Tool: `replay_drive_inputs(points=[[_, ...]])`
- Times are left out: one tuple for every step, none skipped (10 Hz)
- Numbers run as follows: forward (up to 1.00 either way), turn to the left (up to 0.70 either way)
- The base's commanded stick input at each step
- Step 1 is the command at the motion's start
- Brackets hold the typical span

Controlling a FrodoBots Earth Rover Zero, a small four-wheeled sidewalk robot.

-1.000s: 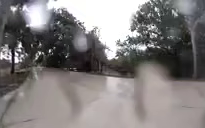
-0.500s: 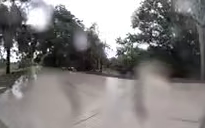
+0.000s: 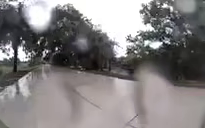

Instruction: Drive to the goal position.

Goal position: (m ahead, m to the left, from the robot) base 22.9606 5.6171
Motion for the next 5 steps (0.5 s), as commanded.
replay_drive_inputs(points=[[0.85, 0.34], [0.85, 0.34], [0.85, 0.34], [0.85, 0.34], [0.85, 0.34]])
